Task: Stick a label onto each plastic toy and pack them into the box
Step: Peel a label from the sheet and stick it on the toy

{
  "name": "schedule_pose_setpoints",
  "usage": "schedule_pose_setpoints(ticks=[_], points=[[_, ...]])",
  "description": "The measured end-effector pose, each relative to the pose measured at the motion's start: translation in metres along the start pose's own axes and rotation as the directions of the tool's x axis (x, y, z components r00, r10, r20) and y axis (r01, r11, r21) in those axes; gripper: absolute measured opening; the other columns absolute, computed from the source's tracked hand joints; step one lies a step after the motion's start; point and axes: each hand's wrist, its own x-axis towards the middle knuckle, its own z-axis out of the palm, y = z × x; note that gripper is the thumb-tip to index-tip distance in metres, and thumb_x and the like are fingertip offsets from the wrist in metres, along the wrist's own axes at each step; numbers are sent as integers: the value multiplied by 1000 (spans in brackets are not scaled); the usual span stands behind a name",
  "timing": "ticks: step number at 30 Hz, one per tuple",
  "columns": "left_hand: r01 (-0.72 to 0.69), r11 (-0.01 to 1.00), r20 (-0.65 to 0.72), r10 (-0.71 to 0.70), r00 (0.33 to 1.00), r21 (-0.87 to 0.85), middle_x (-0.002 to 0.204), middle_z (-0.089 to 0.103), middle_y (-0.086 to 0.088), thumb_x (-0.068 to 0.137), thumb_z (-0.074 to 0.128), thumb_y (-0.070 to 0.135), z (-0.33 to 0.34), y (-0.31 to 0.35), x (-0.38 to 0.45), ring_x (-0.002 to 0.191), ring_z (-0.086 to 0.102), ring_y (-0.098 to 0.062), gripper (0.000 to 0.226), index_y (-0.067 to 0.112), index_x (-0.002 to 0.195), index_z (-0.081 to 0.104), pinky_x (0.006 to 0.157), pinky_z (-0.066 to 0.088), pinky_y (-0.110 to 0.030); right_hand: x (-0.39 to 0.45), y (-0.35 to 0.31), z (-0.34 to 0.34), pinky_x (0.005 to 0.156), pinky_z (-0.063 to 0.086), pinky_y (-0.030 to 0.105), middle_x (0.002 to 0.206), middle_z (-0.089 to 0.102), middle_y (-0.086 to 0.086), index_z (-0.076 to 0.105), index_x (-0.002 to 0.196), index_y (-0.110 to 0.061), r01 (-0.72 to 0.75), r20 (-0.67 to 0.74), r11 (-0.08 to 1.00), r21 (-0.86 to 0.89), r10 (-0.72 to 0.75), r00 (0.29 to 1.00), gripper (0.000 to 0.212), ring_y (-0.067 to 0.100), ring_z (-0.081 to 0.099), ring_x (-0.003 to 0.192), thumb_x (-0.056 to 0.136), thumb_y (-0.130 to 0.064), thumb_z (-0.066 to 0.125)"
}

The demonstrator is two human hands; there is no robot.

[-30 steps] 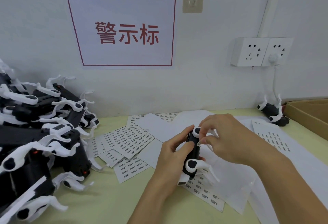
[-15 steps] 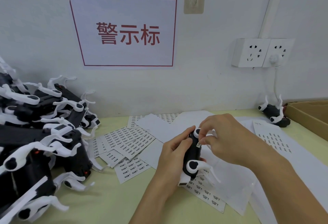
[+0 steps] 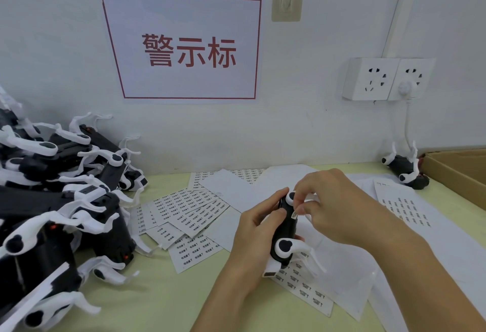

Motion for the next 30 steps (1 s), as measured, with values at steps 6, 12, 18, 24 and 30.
schedule_pose_setpoints(ticks=[6,12,18,24,30], points=[[-28,999,-6,29,1000,39,115,74,-2,88,59,19,-1,-3,1,107,66,-44,35,41,111,74,101,49,-57,0,0,2,87,53,36,106,62,-4,63,69,-34,-10,-6,1000,6,10,1000,26,15,59,97,88,-16,66],[-61,994,-8,62,998,89,119,72,9,77,64,24,0,-3,-1,114,67,-24,43,40,116,72,105,47,-52,-1,-2,2,88,52,35,110,62,-3,61,68,-34,-19,-15,1000,11,19,1000,27,16,59,101,88,-16,66],[-95,987,-2,96,995,133,117,72,14,77,71,24,0,-3,-1,110,68,-29,43,44,115,71,100,52,-51,-1,-4,2,89,54,36,114,62,-1,64,71,-32,-20,-16,1000,16,20,1000,23,17,61,105,88,-16,66],[-119,981,-15,123,992,156,114,72,12,75,71,28,2,-2,-2,110,67,-31,38,44,109,71,96,55,-50,0,-4,4,88,55,37,115,63,-1,69,76,-28,-26,-18,999,20,26,999,18,18,63,104,88,-16,66],[-121,982,-14,124,992,142,109,71,11,77,70,20,2,0,-5,83,73,-35,37,41,108,70,70,59,-34,1,-4,6,86,55,37,116,62,-5,72,79,-28,-19,-32,1000,6,19,999,13,17,63,100,87,-20,66]])
